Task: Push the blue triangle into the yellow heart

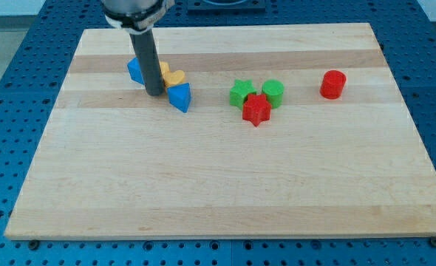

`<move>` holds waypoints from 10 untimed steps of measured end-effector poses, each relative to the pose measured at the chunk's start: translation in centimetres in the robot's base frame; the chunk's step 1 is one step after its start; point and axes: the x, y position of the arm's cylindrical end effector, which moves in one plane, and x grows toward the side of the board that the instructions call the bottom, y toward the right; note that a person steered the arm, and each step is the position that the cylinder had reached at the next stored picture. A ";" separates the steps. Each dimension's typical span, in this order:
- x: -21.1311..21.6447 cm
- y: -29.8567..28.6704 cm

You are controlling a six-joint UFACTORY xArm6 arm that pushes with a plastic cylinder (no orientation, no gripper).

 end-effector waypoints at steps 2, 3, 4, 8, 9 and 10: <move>0.6 -1.4; 4.1 -1.4; 7.8 -1.5; -7.7 -13.9; -9.9 -9.8; -9.8 -9.3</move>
